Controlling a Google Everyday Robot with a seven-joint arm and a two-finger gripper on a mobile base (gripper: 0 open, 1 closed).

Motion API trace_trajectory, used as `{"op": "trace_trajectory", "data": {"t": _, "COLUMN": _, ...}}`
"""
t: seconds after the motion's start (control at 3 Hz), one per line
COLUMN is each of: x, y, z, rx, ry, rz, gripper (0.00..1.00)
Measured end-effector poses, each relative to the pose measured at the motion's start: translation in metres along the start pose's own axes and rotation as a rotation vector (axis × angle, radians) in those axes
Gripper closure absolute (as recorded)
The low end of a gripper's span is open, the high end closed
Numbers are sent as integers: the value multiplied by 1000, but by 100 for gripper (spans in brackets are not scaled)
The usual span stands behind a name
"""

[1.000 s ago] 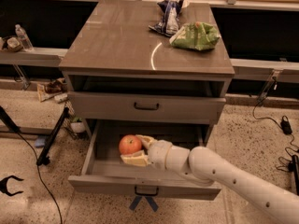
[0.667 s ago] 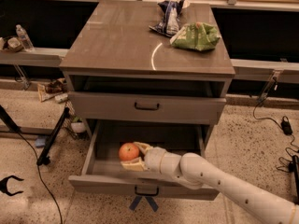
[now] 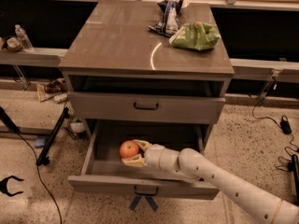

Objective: Place apple into middle drawer

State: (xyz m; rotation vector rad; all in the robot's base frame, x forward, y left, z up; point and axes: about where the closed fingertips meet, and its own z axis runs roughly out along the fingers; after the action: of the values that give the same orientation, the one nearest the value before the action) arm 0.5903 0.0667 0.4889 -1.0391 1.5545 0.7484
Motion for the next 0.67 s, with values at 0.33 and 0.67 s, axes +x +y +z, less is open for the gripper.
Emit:
{"op": "trace_trajectory", "data": {"t": 0.33, "x": 13, "y": -7, "z": 13, "rx": -30, "ry": 11, "rz": -37, "gripper": 100}}
{"op": "trace_trajectory", "data": {"t": 0.67, "x": 21, "y": -20, "z": 23, "rx": -61, "ry": 15, "rz": -66, "gripper": 100}}
